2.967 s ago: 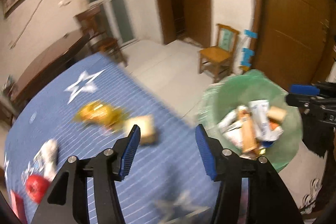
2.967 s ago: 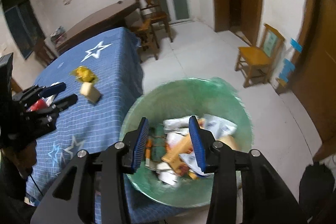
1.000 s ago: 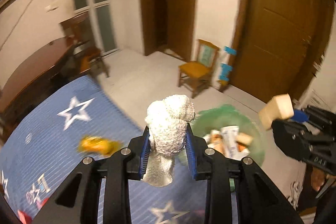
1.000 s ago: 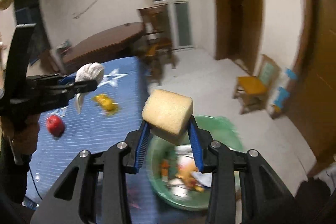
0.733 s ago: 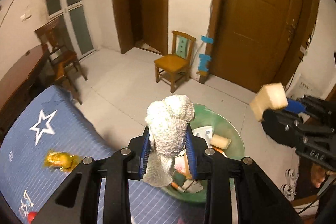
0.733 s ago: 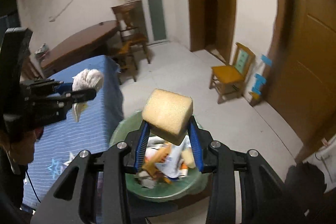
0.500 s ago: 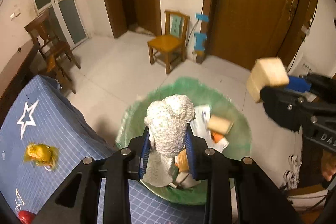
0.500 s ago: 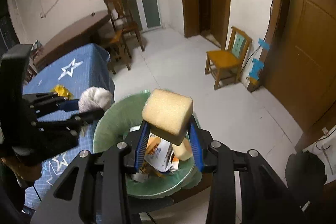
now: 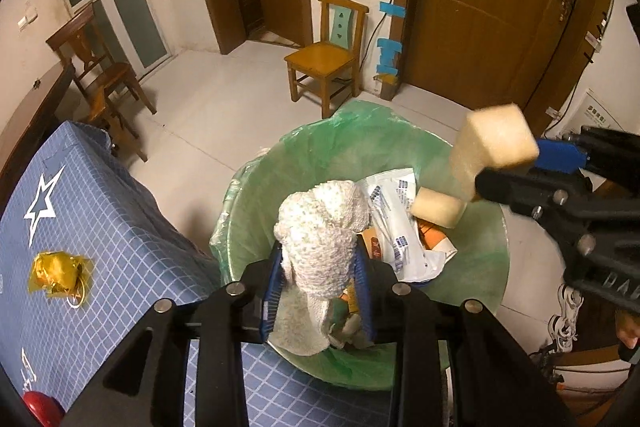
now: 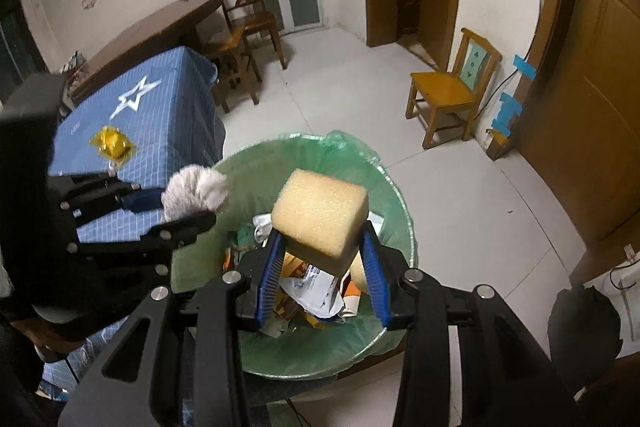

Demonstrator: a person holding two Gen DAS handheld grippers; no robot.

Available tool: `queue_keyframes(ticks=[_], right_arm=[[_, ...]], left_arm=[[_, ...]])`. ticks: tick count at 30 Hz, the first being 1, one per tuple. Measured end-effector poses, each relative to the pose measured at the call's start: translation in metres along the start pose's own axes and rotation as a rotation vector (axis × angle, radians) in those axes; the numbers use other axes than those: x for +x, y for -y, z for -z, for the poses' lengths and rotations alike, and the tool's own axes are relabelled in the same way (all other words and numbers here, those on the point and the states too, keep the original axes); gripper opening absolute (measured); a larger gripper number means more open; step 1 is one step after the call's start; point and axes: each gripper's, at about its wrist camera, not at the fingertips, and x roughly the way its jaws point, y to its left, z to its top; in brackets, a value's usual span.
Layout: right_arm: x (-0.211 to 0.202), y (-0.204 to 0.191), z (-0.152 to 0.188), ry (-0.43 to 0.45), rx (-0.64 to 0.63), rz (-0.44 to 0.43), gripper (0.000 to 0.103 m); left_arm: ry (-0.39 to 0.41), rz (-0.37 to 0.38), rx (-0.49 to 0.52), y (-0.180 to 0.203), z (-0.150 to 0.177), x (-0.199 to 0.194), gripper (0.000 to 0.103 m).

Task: Collect trash
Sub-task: 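Carry the white cloth with left tool while right tool carries the cream sponge to the bin, then open both tools over the green bin, dropping cloth and sponge inside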

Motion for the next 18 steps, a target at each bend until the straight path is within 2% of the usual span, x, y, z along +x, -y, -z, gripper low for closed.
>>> queue_keyframes(ticks=[2,4,11,15,17,18], right_arm=[[0.003,0.002,0.000,-0.003,0.014,0.012,0.054],[0.004,0.004,0.000,0.001,0.022,0.008,0.054],[-0.006,0.010,0.003,0.021,0.032,0.014,0.054],[-0.014,0.020,0.009,0.038,0.060,0.007,0.055],[-0.019,0.025,0.013,0.052,0.077,0.018,0.059],[-0.023,0.028,0.016,0.061,0.089,0.018,0.062]], left_arm=[[-0.014,0.006,0.002,-0.002,0.001,0.003,0.045],[-0.008,0.003,0.010,-0.003,0.002,0.001,0.054],[-0.018,0.002,0.010,-0.005,0.005,0.001,0.055],[-0.031,0.006,0.022,0.001,0.007,-0.003,0.061],[-0.031,0.007,0.029,0.005,0.008,-0.006,0.062],[-0.025,-0.002,0.029,0.005,0.008,-0.008,0.067]])
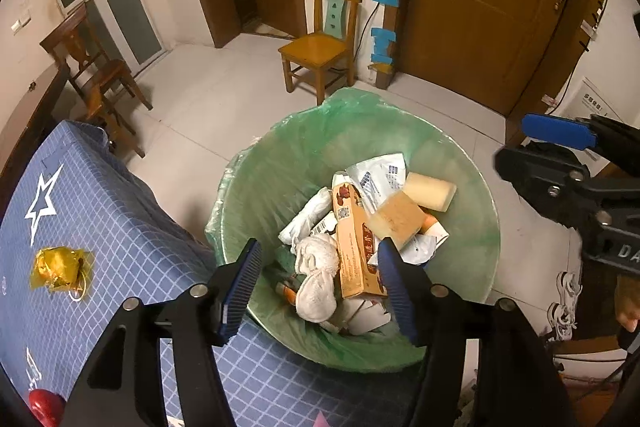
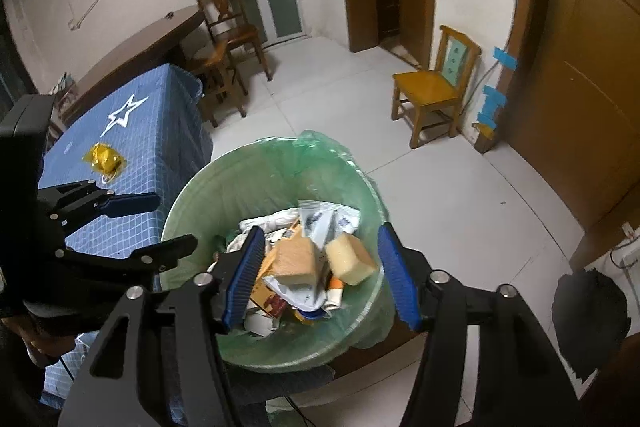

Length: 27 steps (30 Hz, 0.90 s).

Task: Collect trash

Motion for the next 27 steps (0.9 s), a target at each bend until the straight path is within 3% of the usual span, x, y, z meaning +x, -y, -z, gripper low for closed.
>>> queue_keyframes(ticks=[2,10,27], right_arm=[[-0.006,0.006,0.005,0.014,0.019,0.001,0.064],[-0.014,0.002,0.025,0.069,0.003,0.043,0.068],[-0.025,0.004,0.029,0.105,0.021,0.041,0.075]], left_arm=[[0.025,-0.018,-0.008,0.000,0.001,-0.004,0.077],[0.109,-0.071,-0.040,0.002,0.009,-0.015,0.083],[0.125,-0.059,0.004,0.013,0.021,-0.010,0.085]])
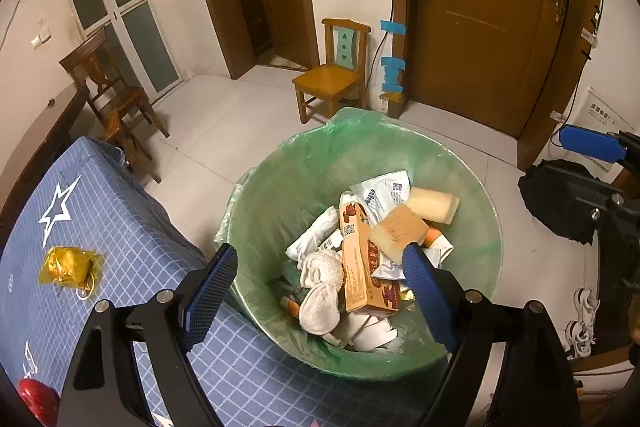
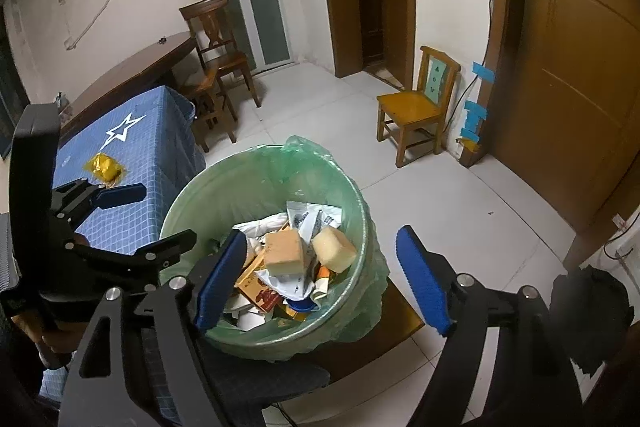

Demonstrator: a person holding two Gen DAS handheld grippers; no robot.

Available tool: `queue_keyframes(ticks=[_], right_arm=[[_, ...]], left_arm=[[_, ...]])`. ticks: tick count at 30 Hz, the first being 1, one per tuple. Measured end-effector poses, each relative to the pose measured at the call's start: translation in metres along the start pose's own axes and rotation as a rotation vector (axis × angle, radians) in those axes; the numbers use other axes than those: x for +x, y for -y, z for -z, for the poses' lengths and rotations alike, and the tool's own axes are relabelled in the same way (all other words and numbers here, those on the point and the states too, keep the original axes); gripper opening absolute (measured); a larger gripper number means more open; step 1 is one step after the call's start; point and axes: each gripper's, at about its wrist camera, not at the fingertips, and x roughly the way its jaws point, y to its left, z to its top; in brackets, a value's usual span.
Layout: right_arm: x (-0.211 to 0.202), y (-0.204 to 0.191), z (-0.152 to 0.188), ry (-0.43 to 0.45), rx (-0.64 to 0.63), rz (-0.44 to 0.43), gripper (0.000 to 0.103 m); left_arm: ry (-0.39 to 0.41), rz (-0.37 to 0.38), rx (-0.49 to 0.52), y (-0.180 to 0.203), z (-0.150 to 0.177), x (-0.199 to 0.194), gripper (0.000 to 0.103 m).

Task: Collect trash

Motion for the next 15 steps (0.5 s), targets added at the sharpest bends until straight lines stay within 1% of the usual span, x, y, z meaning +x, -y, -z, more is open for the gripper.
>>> queue_keyframes(ticks=[4,6,8,9,11,15], right_arm=[[0.0013,0.0047,0.0015,-0.003,0.013,0.000,0.076],[0.0014,0.0051,0.0018,-0.001,0.015,-0.001,0.077],[0.0013,0.0058,0.0018,0.002,0.014,0.001,0.078],[0.0010,0.0062,0.0021,0.003,0.016,0.002,0.079],[0.0002,0.0064,0.0018,0.007,0.022,0.004,0.080],[-0.0002,0.0066,0.0027,0.009,0.024,0.009,0.081]], left_arm=[[-0.004,-0.008,-0.008,-0.0008,0.0008,0.0006,0.080],[0.004,-0.024,-0.010,-0.0012,0.0014,-0.0008,0.079],[0.011,-0.083,-0.028,-0.0026,0.0016,-0.0009,0.079],[0.007,-0.087,-0.033,-0.0032,0.0015,-0.0002,0.079],[0.004,-0.058,-0.039,-0.0049,0.0031,-0.0004,0.079],[-0.002,-0.062,-0.036,-0.0047,0.0044,0.0016,0.079]])
